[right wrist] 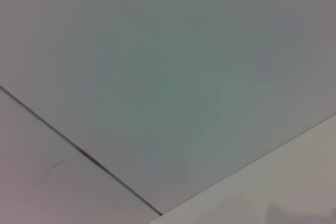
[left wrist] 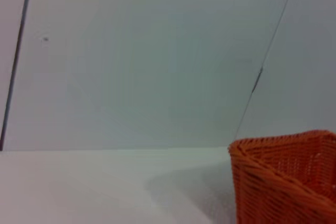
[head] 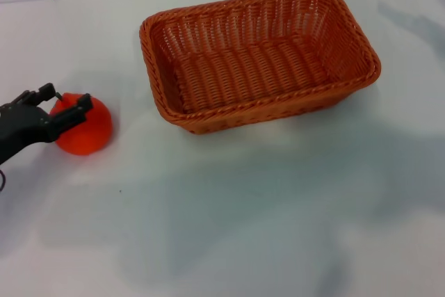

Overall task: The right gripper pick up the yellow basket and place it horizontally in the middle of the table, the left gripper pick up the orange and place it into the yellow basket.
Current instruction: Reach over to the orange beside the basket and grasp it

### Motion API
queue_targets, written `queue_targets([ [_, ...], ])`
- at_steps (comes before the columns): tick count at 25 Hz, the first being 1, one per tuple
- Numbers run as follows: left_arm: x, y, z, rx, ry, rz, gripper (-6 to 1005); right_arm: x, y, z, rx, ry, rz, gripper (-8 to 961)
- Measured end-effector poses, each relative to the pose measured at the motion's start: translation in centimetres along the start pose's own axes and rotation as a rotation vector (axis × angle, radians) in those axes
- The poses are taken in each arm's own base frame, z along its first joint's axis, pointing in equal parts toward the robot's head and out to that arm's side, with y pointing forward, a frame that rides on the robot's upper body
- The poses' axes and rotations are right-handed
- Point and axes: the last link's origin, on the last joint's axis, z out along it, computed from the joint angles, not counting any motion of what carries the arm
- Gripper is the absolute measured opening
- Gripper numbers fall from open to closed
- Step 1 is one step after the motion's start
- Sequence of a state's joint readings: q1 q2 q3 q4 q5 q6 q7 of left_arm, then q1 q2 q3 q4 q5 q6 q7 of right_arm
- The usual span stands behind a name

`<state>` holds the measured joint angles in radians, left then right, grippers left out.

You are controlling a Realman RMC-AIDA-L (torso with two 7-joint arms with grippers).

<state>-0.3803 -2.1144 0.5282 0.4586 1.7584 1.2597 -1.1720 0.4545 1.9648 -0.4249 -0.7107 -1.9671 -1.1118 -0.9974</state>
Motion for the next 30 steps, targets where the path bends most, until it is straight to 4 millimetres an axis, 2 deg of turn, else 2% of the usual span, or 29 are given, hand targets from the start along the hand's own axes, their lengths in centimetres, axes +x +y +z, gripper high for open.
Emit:
queue_targets([
  [9,-0.9,0.2,1.2,0.045,-0.027,0.034,780,0.0,-0.2,-0.3,0.027,-0.01,0.008,943],
  [22,-1.6,0.3,1.2,0.076,-0.036,0.029,740,-0.1,-0.1,-0.6,0.039,0.002,0.028,944],
  [30,-1.1,0.5,1.0,0.066,0.012,0.031,395,-0.1,-0.1,-0.6,0.04,0.001,0.029,944],
])
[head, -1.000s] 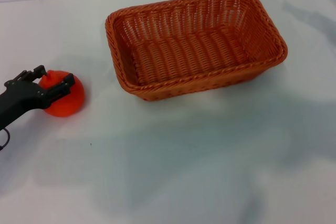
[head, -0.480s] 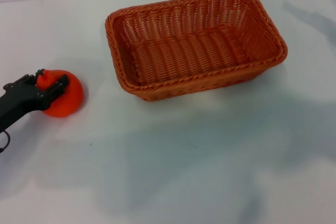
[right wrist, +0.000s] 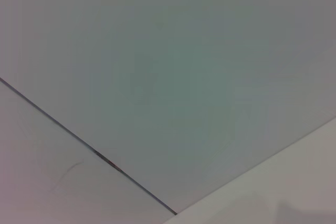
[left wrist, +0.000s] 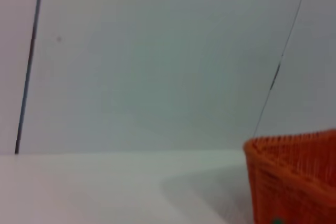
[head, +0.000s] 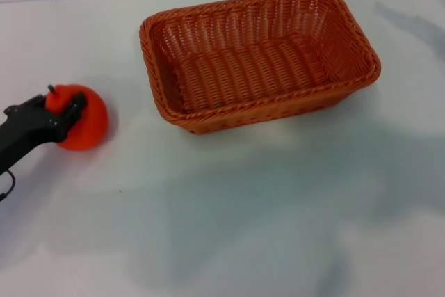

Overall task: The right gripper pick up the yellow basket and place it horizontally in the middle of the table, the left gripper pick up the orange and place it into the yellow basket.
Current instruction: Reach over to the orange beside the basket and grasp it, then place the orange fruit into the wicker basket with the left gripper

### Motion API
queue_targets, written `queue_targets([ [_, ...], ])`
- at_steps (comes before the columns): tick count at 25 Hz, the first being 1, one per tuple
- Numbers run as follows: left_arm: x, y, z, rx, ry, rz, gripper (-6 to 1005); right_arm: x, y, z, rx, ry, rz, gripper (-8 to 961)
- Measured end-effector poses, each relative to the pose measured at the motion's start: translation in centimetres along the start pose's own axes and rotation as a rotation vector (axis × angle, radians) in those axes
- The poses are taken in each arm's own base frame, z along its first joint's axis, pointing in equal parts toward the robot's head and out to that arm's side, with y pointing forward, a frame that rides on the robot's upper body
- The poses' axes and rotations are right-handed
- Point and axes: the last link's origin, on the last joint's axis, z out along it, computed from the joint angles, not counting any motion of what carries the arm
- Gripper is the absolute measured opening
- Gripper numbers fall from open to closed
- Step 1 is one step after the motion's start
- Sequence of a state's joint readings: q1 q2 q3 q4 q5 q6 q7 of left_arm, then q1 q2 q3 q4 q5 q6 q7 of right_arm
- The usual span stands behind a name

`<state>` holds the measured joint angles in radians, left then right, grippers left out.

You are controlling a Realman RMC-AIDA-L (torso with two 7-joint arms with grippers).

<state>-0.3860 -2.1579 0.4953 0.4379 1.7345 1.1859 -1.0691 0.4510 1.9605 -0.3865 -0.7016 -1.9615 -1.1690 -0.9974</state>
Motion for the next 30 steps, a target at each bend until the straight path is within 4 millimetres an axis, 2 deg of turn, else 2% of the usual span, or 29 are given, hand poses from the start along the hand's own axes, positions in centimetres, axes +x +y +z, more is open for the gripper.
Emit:
queue_targets([
  [5,0.8,0.1,0.1,-0.021,0.041,-0.024,351,-0.2,0.0,0.0,-0.001,0.002,0.005,944],
  [12,3.0,0.6,1.3,-0.075,0.098,-0.067,298,-0.3,0.1,0.0,-0.002,0.006,0.009,944],
  [24,8.7,1.5,3.4,-0.227,0.227,-0.191,239,-0.6,0.3,0.2,-0.01,0.006,0.013,944],
  [30,9.4,4.5,6.0,-0.332,0.213,-0.21,167,-0.6,0.1,0.4,-0.009,0.002,0.007,942],
])
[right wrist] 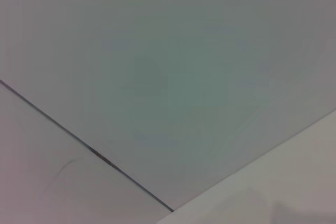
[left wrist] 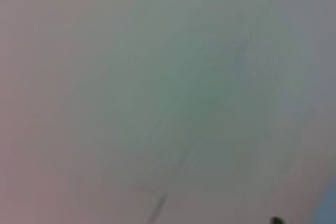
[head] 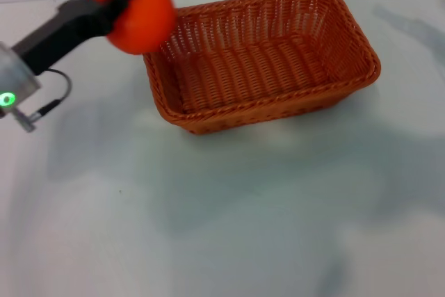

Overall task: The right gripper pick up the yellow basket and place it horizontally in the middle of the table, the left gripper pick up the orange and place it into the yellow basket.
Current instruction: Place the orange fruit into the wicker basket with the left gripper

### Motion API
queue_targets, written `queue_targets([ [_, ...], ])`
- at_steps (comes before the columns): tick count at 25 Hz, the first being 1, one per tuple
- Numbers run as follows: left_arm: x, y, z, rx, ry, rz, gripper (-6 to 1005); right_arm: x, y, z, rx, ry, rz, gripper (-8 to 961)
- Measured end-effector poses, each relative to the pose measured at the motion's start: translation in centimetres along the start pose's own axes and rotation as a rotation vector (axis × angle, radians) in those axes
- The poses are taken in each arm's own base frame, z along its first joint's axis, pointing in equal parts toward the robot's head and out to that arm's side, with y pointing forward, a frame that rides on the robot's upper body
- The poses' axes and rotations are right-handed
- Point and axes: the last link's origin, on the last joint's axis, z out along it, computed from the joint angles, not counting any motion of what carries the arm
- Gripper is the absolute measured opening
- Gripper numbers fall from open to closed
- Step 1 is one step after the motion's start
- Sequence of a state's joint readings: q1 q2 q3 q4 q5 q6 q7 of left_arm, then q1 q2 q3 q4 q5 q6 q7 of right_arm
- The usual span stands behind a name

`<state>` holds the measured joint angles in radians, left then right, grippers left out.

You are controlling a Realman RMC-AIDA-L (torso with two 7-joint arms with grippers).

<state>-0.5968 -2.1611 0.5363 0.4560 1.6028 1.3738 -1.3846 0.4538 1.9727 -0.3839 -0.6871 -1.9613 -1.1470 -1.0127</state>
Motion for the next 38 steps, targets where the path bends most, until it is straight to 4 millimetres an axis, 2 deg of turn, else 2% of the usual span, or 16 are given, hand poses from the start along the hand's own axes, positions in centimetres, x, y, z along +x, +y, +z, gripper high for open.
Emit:
queue_targets([
  [9,-3.0,2.9,5.3,-0.098,-0.097,-0.011,97,-0.3,-0.1,0.2,0.001,-0.007,-0.004,943],
  [14,-3.8,3.8,7.4,-0.108,-0.134,0.038,75,-0.6,-0.1,0.3,0.006,-0.014,-0.002,944],
  [18,-4.1,3.8,8.1,-0.091,-0.151,0.08,62,-0.7,0.0,0.2,0.009,-0.012,-0.009,944],
  [26,-3.8,3.1,8.1,-0.03,-0.085,0.154,70,-0.7,0.1,0.0,0.009,-0.011,-0.013,943],
  [32,-3.6,2.5,7.7,0.01,-0.055,0.165,275,-0.7,-0.1,0.2,0.014,-0.011,-0.017,944],
  [35,-3.5,2.4,7.6,0.014,-0.054,0.171,502,-0.6,-0.1,0.2,0.015,-0.01,-0.018,943],
  [38,-3.5,2.3,7.5,0.019,-0.05,0.17,567,-0.5,-0.2,0.2,0.016,-0.01,-0.019,943],
])
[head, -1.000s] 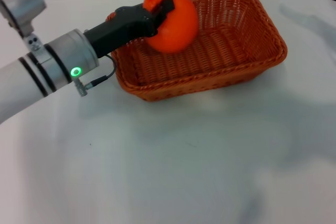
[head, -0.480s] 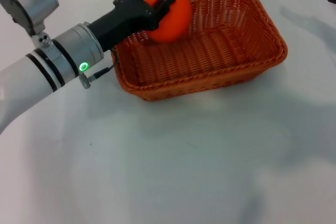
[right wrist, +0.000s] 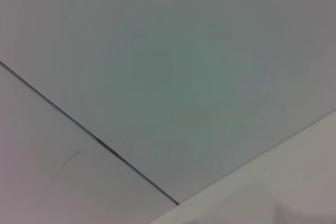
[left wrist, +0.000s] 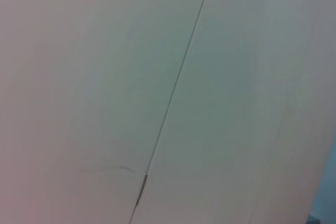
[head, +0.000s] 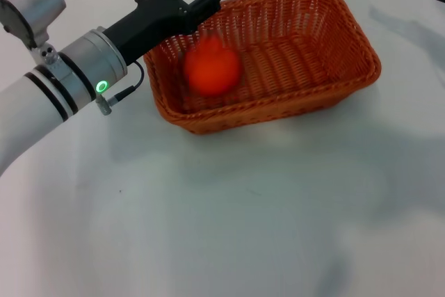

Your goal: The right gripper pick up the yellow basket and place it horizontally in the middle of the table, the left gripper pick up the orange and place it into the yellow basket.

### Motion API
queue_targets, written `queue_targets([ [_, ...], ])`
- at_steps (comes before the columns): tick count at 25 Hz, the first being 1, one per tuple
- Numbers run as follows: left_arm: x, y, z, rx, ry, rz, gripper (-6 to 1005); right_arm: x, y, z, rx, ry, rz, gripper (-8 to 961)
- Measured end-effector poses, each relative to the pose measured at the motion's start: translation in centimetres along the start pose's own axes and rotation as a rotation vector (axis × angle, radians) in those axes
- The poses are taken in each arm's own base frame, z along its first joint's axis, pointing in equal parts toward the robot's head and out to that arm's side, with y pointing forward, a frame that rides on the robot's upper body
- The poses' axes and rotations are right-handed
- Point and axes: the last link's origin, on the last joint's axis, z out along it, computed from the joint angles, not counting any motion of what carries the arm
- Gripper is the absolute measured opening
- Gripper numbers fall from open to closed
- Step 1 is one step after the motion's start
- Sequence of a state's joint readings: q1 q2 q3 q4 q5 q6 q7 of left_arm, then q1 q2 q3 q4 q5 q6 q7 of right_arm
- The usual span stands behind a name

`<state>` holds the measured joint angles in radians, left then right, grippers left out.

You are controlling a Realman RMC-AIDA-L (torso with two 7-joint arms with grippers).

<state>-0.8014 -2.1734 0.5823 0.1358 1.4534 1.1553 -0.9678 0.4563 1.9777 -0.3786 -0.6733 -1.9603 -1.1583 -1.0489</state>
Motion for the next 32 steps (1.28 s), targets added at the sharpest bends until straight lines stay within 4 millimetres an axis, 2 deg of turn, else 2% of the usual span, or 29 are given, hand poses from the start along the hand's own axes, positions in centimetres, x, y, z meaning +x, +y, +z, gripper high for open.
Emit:
queue_targets([
  [6,1.2,-1.6,-2.1,0.106,0.146,0.06,698,0.2,0.2,0.0,-0.011,0.014,0.002,942],
  [11,2.5,-4.1,-6.7,0.315,0.342,0.179,842,0.4,0.2,0.1,-0.019,0.022,-0.001,943],
  [13,2.5,-4.8,-8.2,0.397,0.37,0.237,909,0.5,0.3,0.1,-0.027,0.029,-0.007,943],
  [14,2.1,-5.4,-9.7,0.483,0.379,0.288,909,0.5,0.3,0.1,-0.028,0.034,-0.018,943],
  [15,2.1,-5.4,-9.7,0.483,0.379,0.288,909,0.6,0.2,0.2,-0.025,0.043,-0.037,943],
  [20,0.4,-6.3,-12.5,0.673,0.344,0.375,910,0.0,-0.3,0.4,-0.006,0.129,-0.187,944],
  [24,-0.6,-6.9,-14.3,0.778,0.319,0.372,910,-0.9,-0.6,0.4,-0.017,0.24,-0.356,943],
  [28,-1.8,-7.6,-15.5,0.849,0.27,0.33,909,-2.3,-0.3,0.3,-0.037,0.326,-0.484,942],
  [32,-2.6,-8.1,-15.9,0.884,0.22,0.296,908,-3.3,0.2,-0.2,-0.084,0.426,-0.594,942],
])
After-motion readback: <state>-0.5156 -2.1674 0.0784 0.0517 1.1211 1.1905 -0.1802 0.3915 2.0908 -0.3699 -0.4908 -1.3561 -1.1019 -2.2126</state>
